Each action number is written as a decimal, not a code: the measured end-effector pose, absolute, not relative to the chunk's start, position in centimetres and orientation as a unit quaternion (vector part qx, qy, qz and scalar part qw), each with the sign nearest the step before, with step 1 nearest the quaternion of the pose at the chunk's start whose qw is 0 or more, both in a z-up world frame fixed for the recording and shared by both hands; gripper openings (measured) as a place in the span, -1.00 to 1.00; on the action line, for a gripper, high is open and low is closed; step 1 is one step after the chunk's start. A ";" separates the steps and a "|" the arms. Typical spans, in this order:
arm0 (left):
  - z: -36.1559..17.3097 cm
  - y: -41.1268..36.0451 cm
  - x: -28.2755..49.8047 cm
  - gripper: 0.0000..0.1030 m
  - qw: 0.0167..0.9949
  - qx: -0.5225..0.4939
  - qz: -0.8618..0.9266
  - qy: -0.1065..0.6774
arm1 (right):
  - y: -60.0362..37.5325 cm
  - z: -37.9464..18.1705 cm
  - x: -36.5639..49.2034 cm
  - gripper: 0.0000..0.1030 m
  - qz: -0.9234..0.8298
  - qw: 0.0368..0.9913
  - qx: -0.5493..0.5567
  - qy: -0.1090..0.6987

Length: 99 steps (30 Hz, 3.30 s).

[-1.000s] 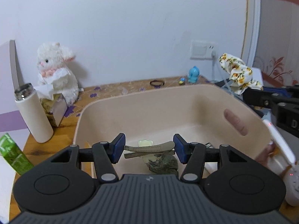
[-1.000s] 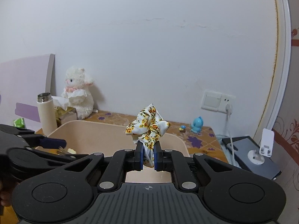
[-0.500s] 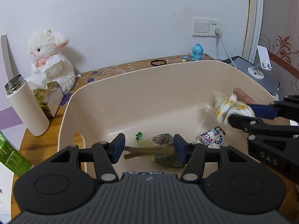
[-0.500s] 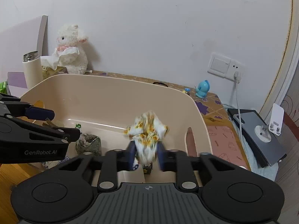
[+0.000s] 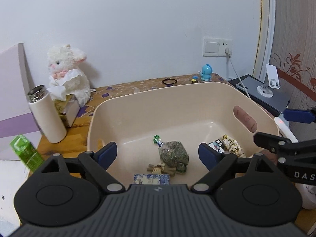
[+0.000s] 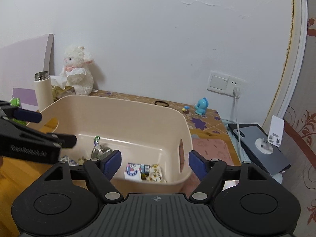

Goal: Organize objects
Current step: 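Carry the clip and scrunchie over the basket and release both, then grasp the orange cloth with the left tool while the right tool grasps the black charger, then lower the orange cloth and black charger into the basket and open both tools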

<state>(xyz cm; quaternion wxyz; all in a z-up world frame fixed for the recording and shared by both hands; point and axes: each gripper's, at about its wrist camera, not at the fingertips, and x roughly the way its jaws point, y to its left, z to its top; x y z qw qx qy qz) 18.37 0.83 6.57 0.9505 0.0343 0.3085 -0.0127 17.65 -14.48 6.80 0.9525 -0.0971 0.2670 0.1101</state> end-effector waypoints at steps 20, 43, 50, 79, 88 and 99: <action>2.7 -0.8 13.1 0.91 0.934 0.040 -0.044 0.351 | -16.5 1.1 13.9 0.55 0.116 0.927 -0.096 0.345; -4.2 -2.8 16.9 0.90 0.903 -0.020 -0.069 0.425 | -16.6 -4.2 15.6 0.50 0.139 0.903 -0.081 0.398; -4.7 -2.6 17.7 0.92 0.902 -0.015 -0.041 0.429 | -16.3 -4.6 16.3 0.51 0.155 0.906 -0.072 0.388; -3.0 -1.1 14.1 -0.68 0.920 -0.016 -0.046 0.389 | -15.1 -3.2 14.5 -0.20 0.163 0.917 -0.078 0.357; 1.2 -0.2 12.0 -0.68 0.938 -0.024 -0.061 0.339 | -15.9 0.3 12.8 -0.20 0.157 0.934 -0.076 0.312; 7.2 0.6 11.0 -0.68 0.963 -0.020 -0.061 0.261 | -16.2 5.6 12.7 -0.20 0.152 0.957 -0.070 0.237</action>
